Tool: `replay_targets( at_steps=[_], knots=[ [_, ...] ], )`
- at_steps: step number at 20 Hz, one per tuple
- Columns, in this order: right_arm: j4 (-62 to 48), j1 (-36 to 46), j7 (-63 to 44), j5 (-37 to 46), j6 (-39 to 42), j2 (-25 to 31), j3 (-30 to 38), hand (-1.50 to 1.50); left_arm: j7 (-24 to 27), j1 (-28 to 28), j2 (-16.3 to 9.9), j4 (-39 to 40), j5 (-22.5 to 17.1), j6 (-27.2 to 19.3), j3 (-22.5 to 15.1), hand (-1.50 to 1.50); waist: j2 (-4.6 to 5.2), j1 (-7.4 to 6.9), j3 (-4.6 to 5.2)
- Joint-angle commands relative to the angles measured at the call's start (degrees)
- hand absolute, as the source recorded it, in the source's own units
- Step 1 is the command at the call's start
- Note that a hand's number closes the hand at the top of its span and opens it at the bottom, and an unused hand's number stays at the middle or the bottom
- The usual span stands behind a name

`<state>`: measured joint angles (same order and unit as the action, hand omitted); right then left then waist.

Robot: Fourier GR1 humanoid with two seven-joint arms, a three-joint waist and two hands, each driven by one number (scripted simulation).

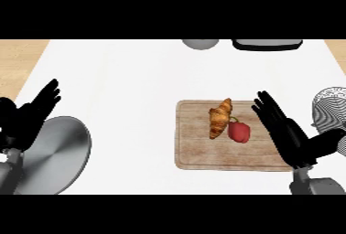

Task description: Pick the bell pepper from the cutting board and place it in the tiered basket

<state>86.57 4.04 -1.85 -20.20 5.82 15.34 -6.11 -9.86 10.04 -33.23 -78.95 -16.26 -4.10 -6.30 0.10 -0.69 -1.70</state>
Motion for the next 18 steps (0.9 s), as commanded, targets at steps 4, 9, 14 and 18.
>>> replay_targets(
  at_steps=[4,9,14,18],
  knots=[
    [-10.3,-3.9,17.0,-9.3,4.9,-6.2,9.4,1.5,3.0,-8.7,1.4,1.5,1.1,-2.6,1.7,0.0,0.08,-0.49,1.47],
    [-8.5,-5.3,40.0,-7.6,1.4,-15.0,12.3,-1.5,3.2,-10.6,3.8,3.2,-1.4,-2.1,2.2,0.0,-0.13,0.36,1.48],
    [-12.9,-11.7,34.4,15.1,-23.2,-8.2,11.8,-1.5,4.1,-11.2,3.5,2.8,-0.7,-1.4,1.7,0.0,0.4,0.22,2.18],
    [-14.3,-14.2,23.2,28.3,-32.5,-1.1,7.7,-1.5,4.0,-11.1,3.7,1.6,0.6,-2.3,0.8,0.0,0.29,-0.67,2.34]
  ],
)
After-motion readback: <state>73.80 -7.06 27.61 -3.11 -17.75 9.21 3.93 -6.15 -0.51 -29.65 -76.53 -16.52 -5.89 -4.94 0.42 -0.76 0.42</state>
